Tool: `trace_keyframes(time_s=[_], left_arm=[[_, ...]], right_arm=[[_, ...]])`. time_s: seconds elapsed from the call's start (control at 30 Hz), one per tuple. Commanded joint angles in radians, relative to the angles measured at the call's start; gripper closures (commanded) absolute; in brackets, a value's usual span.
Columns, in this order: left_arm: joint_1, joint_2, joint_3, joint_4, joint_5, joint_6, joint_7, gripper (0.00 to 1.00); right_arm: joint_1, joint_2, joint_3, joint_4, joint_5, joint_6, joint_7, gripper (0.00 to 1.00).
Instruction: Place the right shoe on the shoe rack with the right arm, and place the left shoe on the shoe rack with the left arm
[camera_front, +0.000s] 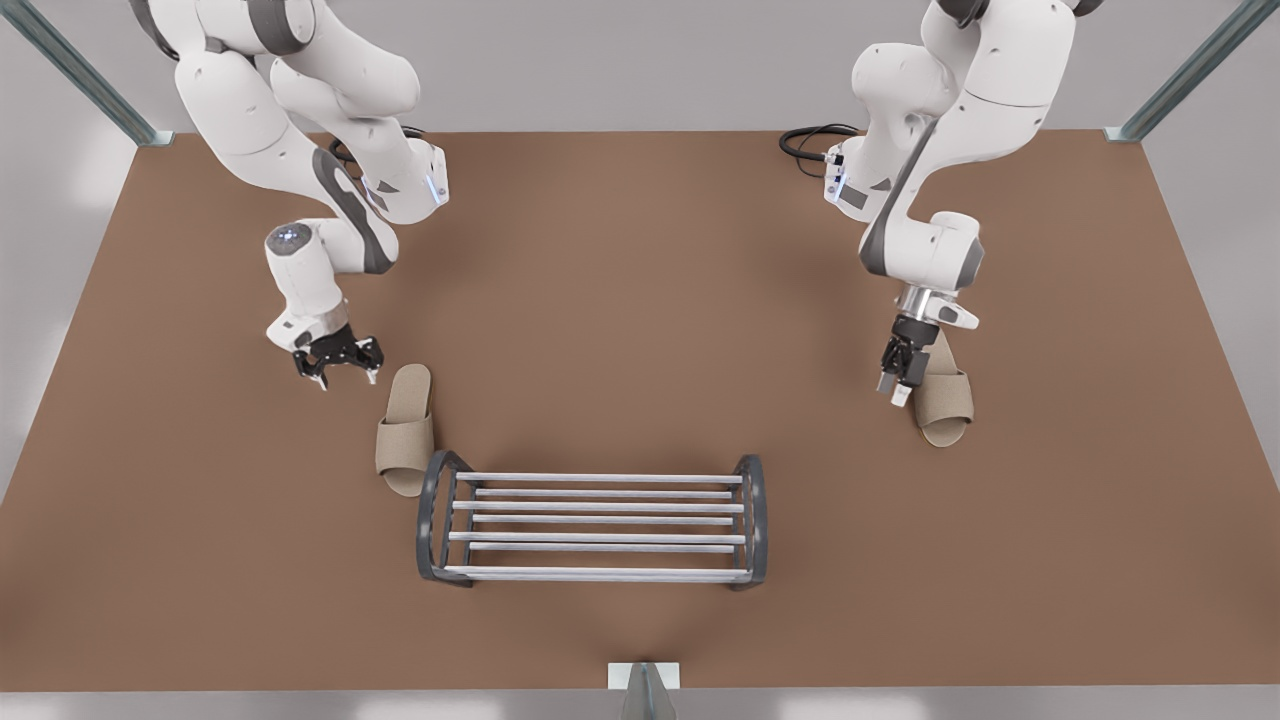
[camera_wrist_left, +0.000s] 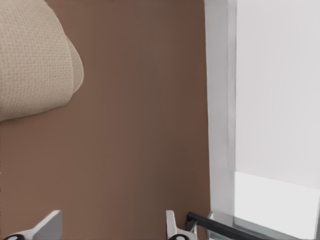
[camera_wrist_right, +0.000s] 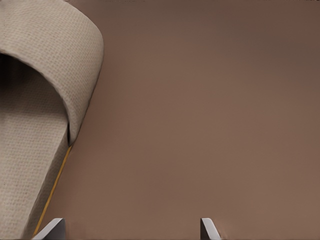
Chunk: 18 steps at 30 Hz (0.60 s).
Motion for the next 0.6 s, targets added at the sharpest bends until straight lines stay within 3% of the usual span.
trace_keyframes(time_s=[0.0, 0.07, 0.2, 0.57], left_arm=[[0.01, -0.001, 0.002, 0.01, -0.047, 0.076, 0.227, 0.0], [0.036, -0.004, 0.021, 0.017, -0.048, 0.09, 0.105, 0.0], [0.059, -0.101, 0.061, 0.022, -0.027, 0.365, 0.117, 0.0], [0.087, -0.087, 0.108, 0.02, -0.007, 0.455, 0.105, 0.0]], right_arm=[[-0.102, 0.027, 0.112, 0.017, -0.018, 0.057, 0.349, 0.0], [-0.138, 0.055, 0.146, 0.051, -0.032, 0.057, 0.349, 0.0], [-0.139, 0.07, 0.152, 0.085, -0.043, 0.057, 0.349, 0.0], [-0.139, 0.149, 0.183, 0.183, -0.043, 0.059, 0.349, 0.0]])
